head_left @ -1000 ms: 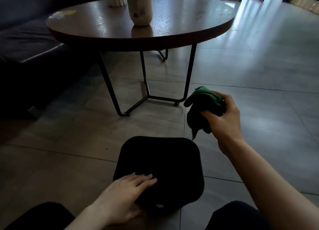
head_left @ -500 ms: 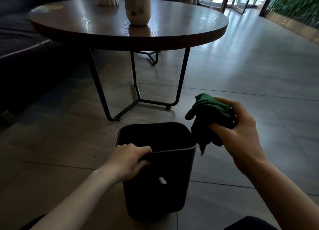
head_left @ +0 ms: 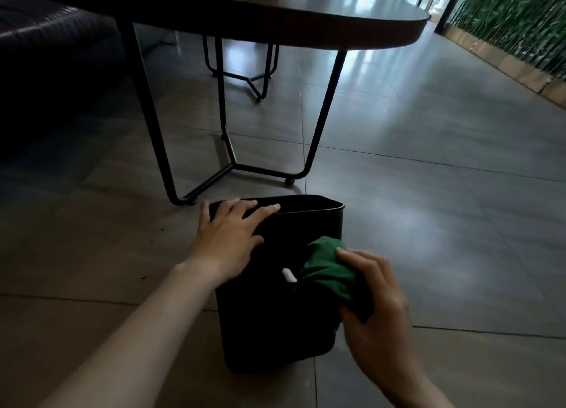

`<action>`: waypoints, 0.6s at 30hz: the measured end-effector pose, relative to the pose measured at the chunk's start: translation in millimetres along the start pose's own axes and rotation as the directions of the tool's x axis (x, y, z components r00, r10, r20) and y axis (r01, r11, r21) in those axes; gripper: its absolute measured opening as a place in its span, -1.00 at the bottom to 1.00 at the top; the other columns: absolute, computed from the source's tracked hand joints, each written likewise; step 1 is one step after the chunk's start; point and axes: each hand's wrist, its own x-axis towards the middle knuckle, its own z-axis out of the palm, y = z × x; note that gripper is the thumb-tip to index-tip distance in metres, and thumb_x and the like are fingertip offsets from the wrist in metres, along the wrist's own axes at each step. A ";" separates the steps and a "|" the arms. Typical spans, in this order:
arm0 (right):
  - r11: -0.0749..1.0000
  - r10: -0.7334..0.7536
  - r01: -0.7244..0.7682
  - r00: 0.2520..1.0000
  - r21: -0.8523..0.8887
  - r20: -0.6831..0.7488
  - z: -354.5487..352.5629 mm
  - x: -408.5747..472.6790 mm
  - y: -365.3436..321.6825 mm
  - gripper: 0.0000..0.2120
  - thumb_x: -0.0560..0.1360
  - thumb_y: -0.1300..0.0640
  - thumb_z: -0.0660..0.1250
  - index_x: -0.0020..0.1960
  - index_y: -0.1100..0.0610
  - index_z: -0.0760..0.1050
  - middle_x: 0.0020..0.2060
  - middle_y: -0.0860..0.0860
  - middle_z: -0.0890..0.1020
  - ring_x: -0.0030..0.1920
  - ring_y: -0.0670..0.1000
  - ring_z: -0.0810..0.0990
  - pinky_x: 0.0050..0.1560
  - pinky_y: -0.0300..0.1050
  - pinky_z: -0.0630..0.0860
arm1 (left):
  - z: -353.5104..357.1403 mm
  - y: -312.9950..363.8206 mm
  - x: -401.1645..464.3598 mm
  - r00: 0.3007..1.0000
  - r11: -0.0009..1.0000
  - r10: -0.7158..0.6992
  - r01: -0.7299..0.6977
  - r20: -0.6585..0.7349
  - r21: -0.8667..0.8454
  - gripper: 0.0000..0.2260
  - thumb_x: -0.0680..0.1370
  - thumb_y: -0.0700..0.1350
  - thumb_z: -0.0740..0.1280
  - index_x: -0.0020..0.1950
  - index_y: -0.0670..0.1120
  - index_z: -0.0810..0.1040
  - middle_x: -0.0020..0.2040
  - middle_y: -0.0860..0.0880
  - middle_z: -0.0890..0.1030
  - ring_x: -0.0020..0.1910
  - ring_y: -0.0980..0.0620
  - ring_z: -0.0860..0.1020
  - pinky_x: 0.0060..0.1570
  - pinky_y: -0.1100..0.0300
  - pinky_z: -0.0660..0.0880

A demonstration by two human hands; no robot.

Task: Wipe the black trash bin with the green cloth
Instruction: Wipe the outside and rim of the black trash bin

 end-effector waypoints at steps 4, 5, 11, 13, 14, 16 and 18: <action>0.984 -0.115 0.113 0.993 -0.140 -0.007 38.9 -15.7 19.9 -0.28 0.39 0.34 0.52 0.43 -0.15 0.47 0.40 -0.02 0.48 0.40 0.10 0.51 0.08 0.13 0.67 | 1.7 -11.5 3.0 0.994 0.996 0.088 -0.088 0.070 0.001 -0.14 0.54 0.01 0.42 0.53 0.45 -0.14 0.61 0.16 0.08 0.62 -0.03 -0.02 0.52 -0.38 -0.16; 0.972 -0.153 0.150 0.988 -0.178 -0.006 46.5 -15.7 24.1 -0.27 0.40 0.34 0.54 0.44 -0.17 0.46 0.43 -0.01 0.46 0.42 0.11 0.49 0.08 0.12 0.67 | 1.2 -13.7 3.4 0.992 0.994 0.106 -0.106 0.063 0.000 -0.12 0.52 0.01 0.45 0.54 0.44 -0.13 0.61 0.18 0.10 0.61 -0.01 -0.01 0.53 -0.35 -0.15; 0.832 -0.287 0.352 0.934 -0.429 0.210 96.6 0.4 33.9 -0.43 0.60 0.03 0.33 0.58 -0.16 0.29 0.62 0.09 0.26 0.64 0.21 0.17 0.45 0.34 0.39 | 3.4 -13.2 0.8 0.982 0.981 0.191 -0.190 0.008 -0.032 -0.11 0.47 -0.21 0.42 0.55 0.41 0.02 0.56 0.26 0.22 0.60 0.08 0.04 0.55 -0.29 -0.14; 0.772 -0.278 0.402 0.910 -0.492 0.307 109.2 -9.2 40.0 -0.45 0.59 -0.06 0.26 0.57 -0.16 0.30 0.64 0.09 0.22 0.64 0.23 0.15 0.48 0.40 0.30 | 3.0 -12.6 1.5 0.981 0.980 0.193 -0.192 0.004 -0.046 -0.12 0.46 -0.25 0.42 0.55 0.40 0.06 0.54 0.27 0.26 0.59 0.09 0.07 0.56 -0.27 -0.15; 0.742 -0.302 0.450 0.886 -0.497 0.352 112.8 -19.3 45.6 -0.47 0.58 -0.07 0.26 0.55 -0.15 0.33 0.64 0.09 0.23 0.64 0.24 0.17 0.49 0.39 0.28 | 3.0 -12.0 2.1 0.981 0.980 0.193 -0.193 -0.001 -0.055 -0.13 0.47 -0.22 0.44 0.55 0.40 0.09 0.53 0.28 0.28 0.58 0.10 0.08 0.56 -0.26 -0.15; 0.635 -0.399 0.611 0.783 -0.473 0.476 116.2 -47.4 62.2 -0.53 0.59 -0.05 0.27 0.50 -0.16 0.39 0.63 0.09 0.28 0.61 0.25 0.23 0.48 0.38 0.32 | 2.0 -11.0 2.3 0.983 0.980 0.184 -0.183 0.004 -0.074 -0.15 0.47 -0.15 0.49 0.54 0.39 0.12 0.50 0.28 0.31 0.56 0.11 0.11 0.56 -0.25 -0.16; 0.494 -0.453 0.770 0.624 -0.403 0.637 110.2 -75.1 80.8 -0.58 0.59 -0.01 0.27 0.45 -0.16 0.44 0.61 0.07 0.32 0.60 0.25 0.25 0.41 0.35 0.44 | 1.4 -9.5 2.2 0.984 0.980 0.178 -0.177 0.010 -0.088 -0.16 0.46 -0.12 0.51 0.53 0.40 0.13 0.49 0.27 0.34 0.55 0.11 0.13 0.56 -0.26 -0.17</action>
